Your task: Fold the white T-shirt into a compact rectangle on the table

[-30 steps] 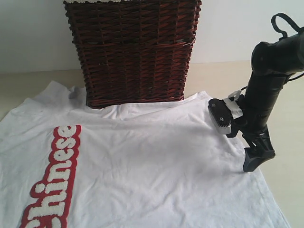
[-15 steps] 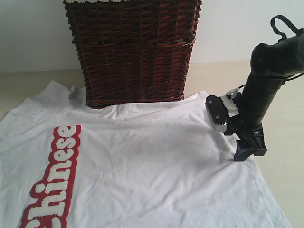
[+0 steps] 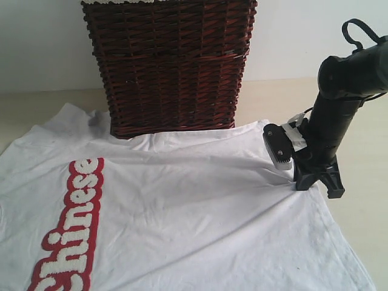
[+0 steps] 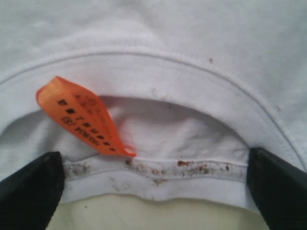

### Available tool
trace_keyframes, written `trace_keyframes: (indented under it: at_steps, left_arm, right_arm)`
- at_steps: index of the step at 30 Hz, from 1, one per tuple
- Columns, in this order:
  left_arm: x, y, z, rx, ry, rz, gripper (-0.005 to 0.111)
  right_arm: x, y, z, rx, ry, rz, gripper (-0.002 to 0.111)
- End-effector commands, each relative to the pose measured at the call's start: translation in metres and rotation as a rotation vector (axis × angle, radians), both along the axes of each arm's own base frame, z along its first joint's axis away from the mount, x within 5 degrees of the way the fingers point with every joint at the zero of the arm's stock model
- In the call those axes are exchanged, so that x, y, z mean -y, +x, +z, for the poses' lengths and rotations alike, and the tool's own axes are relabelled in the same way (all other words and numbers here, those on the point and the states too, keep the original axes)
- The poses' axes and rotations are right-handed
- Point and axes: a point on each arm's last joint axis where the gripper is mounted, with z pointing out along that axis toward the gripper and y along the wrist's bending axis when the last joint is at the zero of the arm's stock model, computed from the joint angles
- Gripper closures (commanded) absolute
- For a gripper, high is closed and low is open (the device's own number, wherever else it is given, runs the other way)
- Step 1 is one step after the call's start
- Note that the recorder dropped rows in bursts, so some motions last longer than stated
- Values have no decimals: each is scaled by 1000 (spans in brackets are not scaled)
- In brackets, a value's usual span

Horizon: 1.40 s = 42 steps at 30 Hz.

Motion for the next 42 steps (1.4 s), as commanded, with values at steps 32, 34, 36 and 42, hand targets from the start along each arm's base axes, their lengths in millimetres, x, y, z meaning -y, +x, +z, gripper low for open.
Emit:
trace_keyframes:
  at_steps: [32,34,36,42]
  left_arm:
    - [-1,0,-9,21,8,-3,1]
    - [-1,0,-9,21,8,-3,1]
    - [-1,0,-9,21,8,-3,1]
    - [-1,0,-9,21,8,-3,1]
  right_arm:
    - [2,2,0,22,-15,10,108]
    - [1,2,0,18,-14,9,108]
    - [-1,2,0,16,12,-13,108]
    - [-1,2,0,23,16,-13,108]
